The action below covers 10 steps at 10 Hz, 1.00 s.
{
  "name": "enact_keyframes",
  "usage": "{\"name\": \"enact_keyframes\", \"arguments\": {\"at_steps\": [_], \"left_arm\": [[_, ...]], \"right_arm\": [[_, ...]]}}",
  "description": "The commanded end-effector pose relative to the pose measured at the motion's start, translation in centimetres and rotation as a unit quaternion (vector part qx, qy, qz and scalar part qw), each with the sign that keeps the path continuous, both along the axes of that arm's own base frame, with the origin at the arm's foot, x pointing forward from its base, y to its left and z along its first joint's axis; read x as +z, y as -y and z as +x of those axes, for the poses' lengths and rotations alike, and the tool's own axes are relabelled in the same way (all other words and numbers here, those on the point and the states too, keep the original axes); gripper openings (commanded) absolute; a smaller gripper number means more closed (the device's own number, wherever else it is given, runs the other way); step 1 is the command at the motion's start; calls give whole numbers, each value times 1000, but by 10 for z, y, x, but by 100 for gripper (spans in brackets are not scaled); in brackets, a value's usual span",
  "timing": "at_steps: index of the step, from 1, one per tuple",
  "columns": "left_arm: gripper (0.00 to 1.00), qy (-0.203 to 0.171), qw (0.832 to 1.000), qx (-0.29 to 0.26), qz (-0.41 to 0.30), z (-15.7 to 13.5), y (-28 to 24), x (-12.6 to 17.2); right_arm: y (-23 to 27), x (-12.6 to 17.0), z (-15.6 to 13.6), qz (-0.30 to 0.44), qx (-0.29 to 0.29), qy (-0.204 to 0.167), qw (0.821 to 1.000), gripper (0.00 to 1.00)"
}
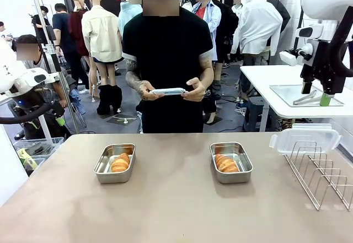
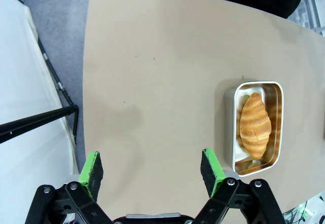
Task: Place the bread in airtight containers.
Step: Pick up one Airtight Container lid and hand it to the human.
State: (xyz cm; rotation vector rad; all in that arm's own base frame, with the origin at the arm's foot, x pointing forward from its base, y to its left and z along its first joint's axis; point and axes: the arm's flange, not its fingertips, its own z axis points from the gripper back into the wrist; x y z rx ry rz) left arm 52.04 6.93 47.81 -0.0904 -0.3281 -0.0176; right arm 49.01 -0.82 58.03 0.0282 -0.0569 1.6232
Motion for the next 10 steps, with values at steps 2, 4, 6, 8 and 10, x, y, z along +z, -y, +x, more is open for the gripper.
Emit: {"name": "enact_keyframes", "arguments": {"at_steps": [2,4,6,8,10], "left_arm": [[100,-1,1000,-1,6,-1,-1,2],[100,-1,1000,-1,6,-1,-1,2],[100,-1,1000,-1,6,-1,-1,2],[100,-1,1000,-1,6,-1,-1,2],[100,-1,1000,-1,6,-1,-1,2]], "right_arm": [[0,2,4,1,2,-7,1000,100],[0,2,4,1,2,-7,1000,100],[0,2,4,1,2,-7,1000,100],[0,2,4,1,2,-7,1000,100],[0,2,4,1,2,-7,1000,100]]}}
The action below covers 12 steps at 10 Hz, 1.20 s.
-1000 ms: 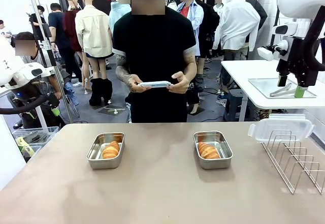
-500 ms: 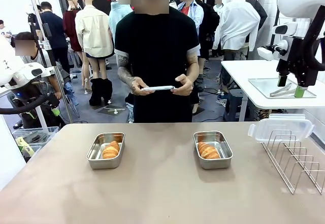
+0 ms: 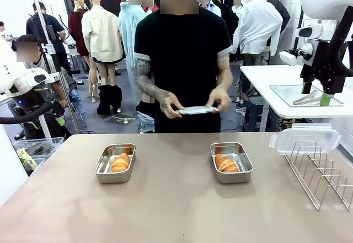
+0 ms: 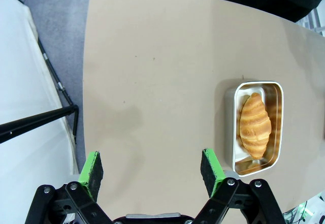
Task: Place the bread in airtight containers.
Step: Pick up one Airtight Container lid and hand it to the human.
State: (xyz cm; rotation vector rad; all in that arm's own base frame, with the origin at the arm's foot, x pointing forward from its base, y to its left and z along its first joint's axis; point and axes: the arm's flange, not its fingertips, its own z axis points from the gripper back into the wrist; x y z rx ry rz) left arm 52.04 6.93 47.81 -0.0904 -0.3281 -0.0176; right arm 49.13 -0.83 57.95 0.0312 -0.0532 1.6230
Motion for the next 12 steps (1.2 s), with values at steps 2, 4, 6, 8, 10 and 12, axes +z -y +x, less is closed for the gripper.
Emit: {"name": "enact_keyframes", "arguments": {"at_steps": [2,4,6,8,10,12], "left_arm": [[100,-1,1000,-1,6,-1,-1,2],[100,-1,1000,-1,6,-1,-1,2],[100,-1,1000,-1,6,-1,-1,2],[100,-1,1000,-1,6,-1,-1,2],[100,-1,1000,-1,6,-1,-1,2],[100,-1,1000,-1,6,-1,-1,2]], "right_arm": [[0,2,3,1,2,-5,1000,100],[0,2,3,1,2,-5,1000,100],[0,2,3,1,2,-5,1000,100],[0,2,3,1,2,-5,1000,100],[0,2,3,1,2,-5,1000,100],[0,2,3,1,2,-5,1000,100]]}}
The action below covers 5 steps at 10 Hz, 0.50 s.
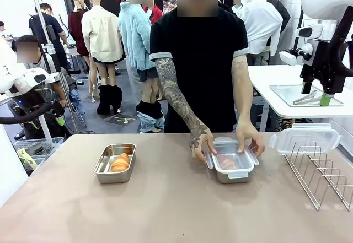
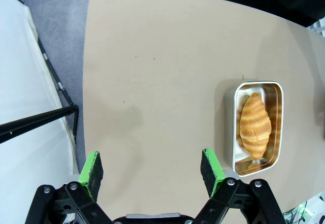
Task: Place the bread in airtight containers.
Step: Pick up one Airtight Container lid and hand it to the human.
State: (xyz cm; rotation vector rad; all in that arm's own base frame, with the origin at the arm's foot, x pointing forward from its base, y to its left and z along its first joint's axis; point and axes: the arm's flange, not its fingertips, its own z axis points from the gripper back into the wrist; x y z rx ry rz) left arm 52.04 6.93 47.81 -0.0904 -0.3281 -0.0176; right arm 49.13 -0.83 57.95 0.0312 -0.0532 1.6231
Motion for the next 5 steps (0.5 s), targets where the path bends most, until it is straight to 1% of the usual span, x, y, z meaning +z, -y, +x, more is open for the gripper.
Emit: {"name": "enact_keyframes", "arguments": {"at_steps": [1,5], "left_arm": [[100,-1,1000,-1,6,-1,-1,2],[100,-1,1000,-1,6,-1,-1,2]], "right_arm": [[0,2,3,1,2,-5,1000,100],[0,2,3,1,2,-5,1000,100]]}}
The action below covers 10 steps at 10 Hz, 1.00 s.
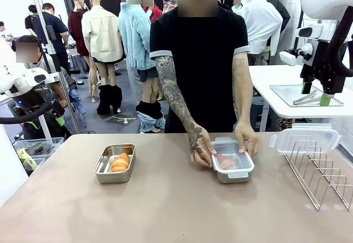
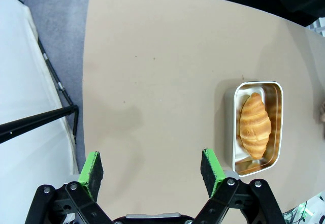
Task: Place the bread in airtight containers.
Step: Pick up one Airtight Container lid and hand it to the human.
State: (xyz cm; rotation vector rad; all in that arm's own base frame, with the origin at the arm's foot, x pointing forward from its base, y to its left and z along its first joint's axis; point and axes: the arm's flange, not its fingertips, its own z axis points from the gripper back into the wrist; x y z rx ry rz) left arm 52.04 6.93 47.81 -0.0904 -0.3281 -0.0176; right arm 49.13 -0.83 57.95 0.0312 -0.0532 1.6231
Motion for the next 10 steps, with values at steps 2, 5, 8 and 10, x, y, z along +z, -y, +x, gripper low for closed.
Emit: {"name": "enact_keyframes", "arguments": {"at_steps": [2,5,8,10], "left_arm": [[100,-1,1000,-1,6,-1,-1,2],[100,-1,1000,-1,6,-1,-1,2],[100,-1,1000,-1,6,-1,-1,2],[100,-1,1000,-1,6,-1,-1,2]], "right_arm": [[0,2,3,1,2,-5,1000,100],[0,2,3,1,2,-5,1000,100],[0,2,3,1,2,-5,1000,100],[0,2,3,1,2,-5,1000,100]]}}
